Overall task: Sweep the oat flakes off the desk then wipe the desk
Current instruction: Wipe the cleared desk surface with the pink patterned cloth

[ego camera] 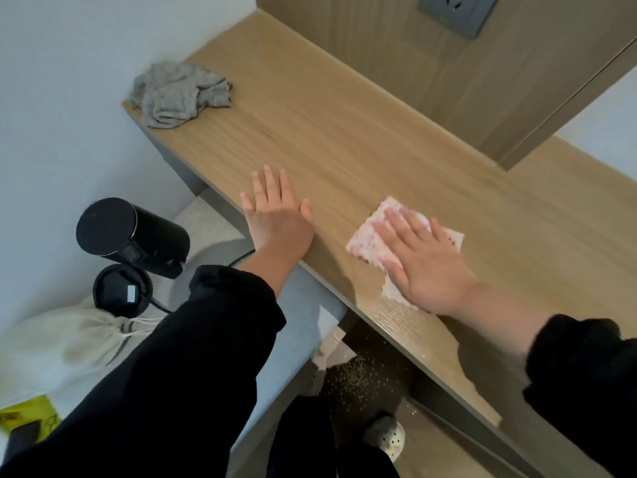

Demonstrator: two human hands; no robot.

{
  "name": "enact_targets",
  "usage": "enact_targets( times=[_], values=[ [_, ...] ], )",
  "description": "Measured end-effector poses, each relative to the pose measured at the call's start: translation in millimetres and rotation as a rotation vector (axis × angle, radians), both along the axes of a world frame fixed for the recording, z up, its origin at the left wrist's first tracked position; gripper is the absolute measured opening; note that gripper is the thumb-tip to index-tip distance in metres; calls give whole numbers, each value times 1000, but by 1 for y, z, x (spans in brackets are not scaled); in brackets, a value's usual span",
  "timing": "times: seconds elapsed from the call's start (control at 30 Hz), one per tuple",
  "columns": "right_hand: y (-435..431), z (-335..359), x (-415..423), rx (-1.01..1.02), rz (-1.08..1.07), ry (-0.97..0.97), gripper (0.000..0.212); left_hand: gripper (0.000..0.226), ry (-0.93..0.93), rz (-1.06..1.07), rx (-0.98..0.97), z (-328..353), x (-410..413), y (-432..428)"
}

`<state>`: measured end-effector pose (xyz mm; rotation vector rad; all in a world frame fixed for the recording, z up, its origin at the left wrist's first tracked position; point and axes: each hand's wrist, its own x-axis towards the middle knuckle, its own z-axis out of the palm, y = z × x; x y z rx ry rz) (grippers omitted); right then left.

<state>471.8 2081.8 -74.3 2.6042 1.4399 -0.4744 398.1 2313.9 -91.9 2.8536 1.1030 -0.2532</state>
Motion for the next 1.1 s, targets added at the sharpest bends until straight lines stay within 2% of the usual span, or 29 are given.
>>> enact_targets(
  times=[0.07, 0.1, 0.13, 0.2, 0.27, 0.3, 0.37, 0.43, 0.5, 0.53, 0.6, 0.67, 0.77, 0.8, 0.87, 1.0, 1.07, 1.1],
  values=[
    [26, 1, 1, -3, -185, -11, 64, 64, -3, 7, 14, 0, 1, 0],
    [39, 2, -5, -8, -194, -20, 67, 64, -4, 9, 20, -1, 1, 1],
    [48, 3, -14, -7, -144, -29, 70, 64, -7, 14, 21, -1, 1, 1],
    [43, 4, -34, -3, 85, 7, 74, 64, -6, 32, -11, 1, 2, 0],
    [14, 7, -35, 18, 314, 29, 68, 64, -14, 51, -65, 5, 5, -8],
    [-2, 7, -27, 14, 359, 27, 65, 63, -16, 46, -81, 7, 7, -15],
    [-31, 4, 0, -24, 257, -1, 65, 62, -14, -4, -87, 9, 10, -37],
    [-47, 3, 24, -25, -12, -27, 70, 61, -36, -38, -94, 7, 11, -57],
    [-45, 1, 22, -21, -210, -27, 75, 60, -57, -24, -91, 5, 11, -64],
    [-40, 2, 10, -12, -233, -28, 76, 59, -62, -11, -87, 4, 12, -64],
    [-40, 1, -26, 13, -122, -30, 72, 58, -75, 18, -96, 5, 14, -64],
    [-61, 1, -54, 56, 92, -9, 68, 58, -95, 45, -108, 5, 17, -68],
    [-107, -1, -50, 64, 229, 14, 62, 63, -82, 44, -69, 3, 18, -74],
    [-117, -2, -38, 53, 185, -1, 61, 66, -73, 40, -54, 1, 18, -75],
    [-120, -3, -9, 63, -41, -32, 61, 69, -62, 37, -36, 0, 18, -76],
    [-65, -4, 19, 71, -468, -42, 64, 68, -76, 41, -27, -3, 19, -76],
    [-42, -6, 3, 69, -482, -27, 65, 67, -82, 43, -15, -4, 19, -76],
    [-41, -8, -10, 81, -377, -40, 64, 67, -78, 48, -12, -4, 18, -75]
  ],
)
